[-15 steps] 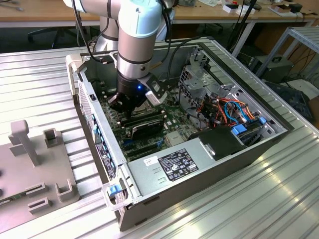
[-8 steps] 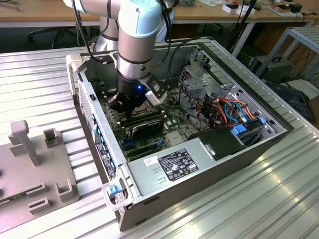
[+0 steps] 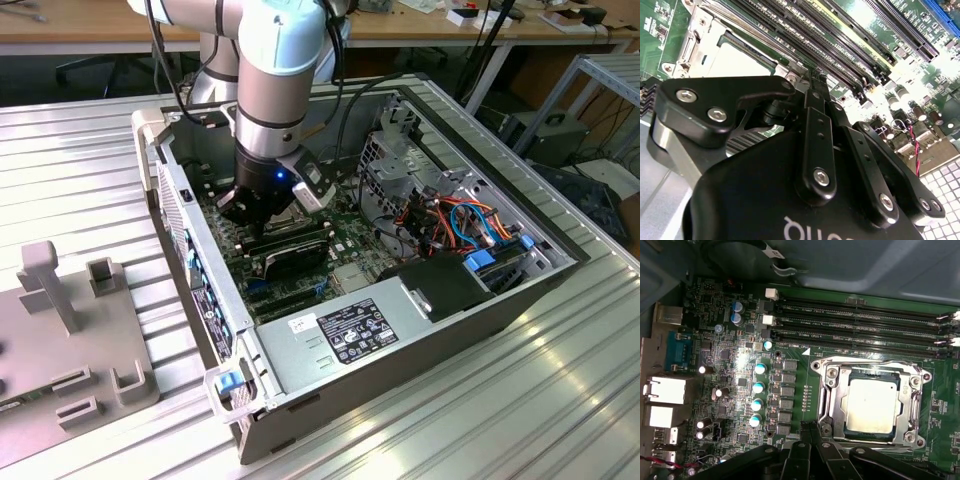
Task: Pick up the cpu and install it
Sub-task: 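Install the second cpu locking lever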
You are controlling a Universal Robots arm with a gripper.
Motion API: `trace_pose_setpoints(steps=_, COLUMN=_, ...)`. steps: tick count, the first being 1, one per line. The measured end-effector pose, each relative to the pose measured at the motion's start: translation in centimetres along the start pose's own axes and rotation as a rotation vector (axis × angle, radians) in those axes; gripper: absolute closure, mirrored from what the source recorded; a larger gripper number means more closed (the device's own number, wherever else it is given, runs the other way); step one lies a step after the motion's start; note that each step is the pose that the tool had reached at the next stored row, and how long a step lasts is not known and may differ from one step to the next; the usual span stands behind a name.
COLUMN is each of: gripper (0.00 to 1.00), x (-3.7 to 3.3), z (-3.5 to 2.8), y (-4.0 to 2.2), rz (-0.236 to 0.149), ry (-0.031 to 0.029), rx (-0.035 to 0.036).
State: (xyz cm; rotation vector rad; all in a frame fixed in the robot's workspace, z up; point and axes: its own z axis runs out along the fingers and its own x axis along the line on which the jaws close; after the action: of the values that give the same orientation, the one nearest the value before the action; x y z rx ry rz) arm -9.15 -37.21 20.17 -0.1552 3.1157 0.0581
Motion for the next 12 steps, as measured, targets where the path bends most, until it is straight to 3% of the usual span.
trace_pose_setpoints(steps=9, gripper=0.89, x=-0.03, z=-0.03, y=-0.28, rz=0.0, ry=-0.0001, rx=0.0)
trace_pose_setpoints(steps=12, gripper=0.89, x=-0.05, z=-0.46, y=-0.26, rz=0.0, ry=-0.0002, rx=-0.0002)
